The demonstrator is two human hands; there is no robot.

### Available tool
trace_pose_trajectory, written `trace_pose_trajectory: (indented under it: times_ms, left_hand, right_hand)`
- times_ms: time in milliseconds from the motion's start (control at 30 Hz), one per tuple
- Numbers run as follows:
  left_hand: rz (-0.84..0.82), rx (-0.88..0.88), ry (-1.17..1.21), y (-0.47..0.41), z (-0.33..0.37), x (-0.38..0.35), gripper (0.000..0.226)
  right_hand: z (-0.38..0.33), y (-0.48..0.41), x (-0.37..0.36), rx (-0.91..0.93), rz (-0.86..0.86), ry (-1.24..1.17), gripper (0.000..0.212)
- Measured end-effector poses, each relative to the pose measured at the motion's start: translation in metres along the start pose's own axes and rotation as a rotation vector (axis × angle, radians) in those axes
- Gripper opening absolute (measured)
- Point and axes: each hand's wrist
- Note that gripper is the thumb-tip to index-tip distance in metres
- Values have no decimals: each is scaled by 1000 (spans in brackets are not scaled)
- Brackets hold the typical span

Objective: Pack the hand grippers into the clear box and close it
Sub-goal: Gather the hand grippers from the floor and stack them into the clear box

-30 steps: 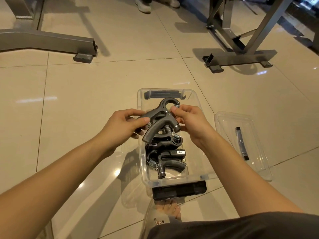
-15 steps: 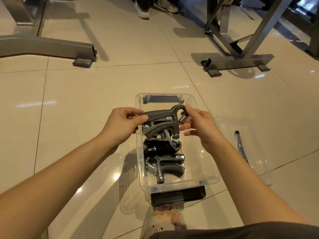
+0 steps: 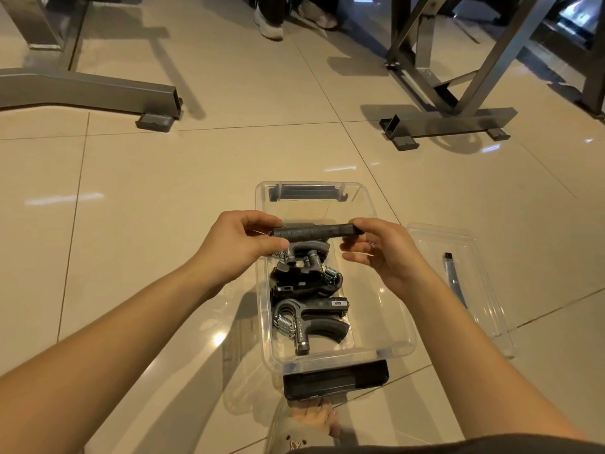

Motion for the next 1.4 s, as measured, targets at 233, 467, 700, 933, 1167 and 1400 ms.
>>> trace_pose_trajectory:
  times_ms: [233, 467, 700, 933, 1167, 1400]
  left_hand:
    - [29, -92, -302, 2, -9, -8, 36]
    - [62, -230, -453, 12, -24, -14, 36]
    - [18, -265, -507, 9, -28, -15, 36]
    - [81, -395, -626, 4, -40, -14, 37]
    - [220, -374, -676, 0, -53, 15, 63]
    - [-95, -299, -675, -6, -58, 40, 91]
  right_hand:
    - [-2, 0, 10, -5, -73, 180, 34]
    - [1, 2, 14, 45, -221, 516, 50]
    - [19, 5, 0, 351, -458, 1040, 108]
    - [32, 6, -5, 447, -557, 1332, 77]
    - [44, -10, -4, 405, -541, 1540, 70]
    - [79, -32, -20, 302, -631, 1553, 72]
Point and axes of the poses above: each hand's wrist, its own y-axis away from the middle knuckle, its own x-axis out of the back of the hand, z = x × y, and after that the axes turned 14 degrees about x, right-handed
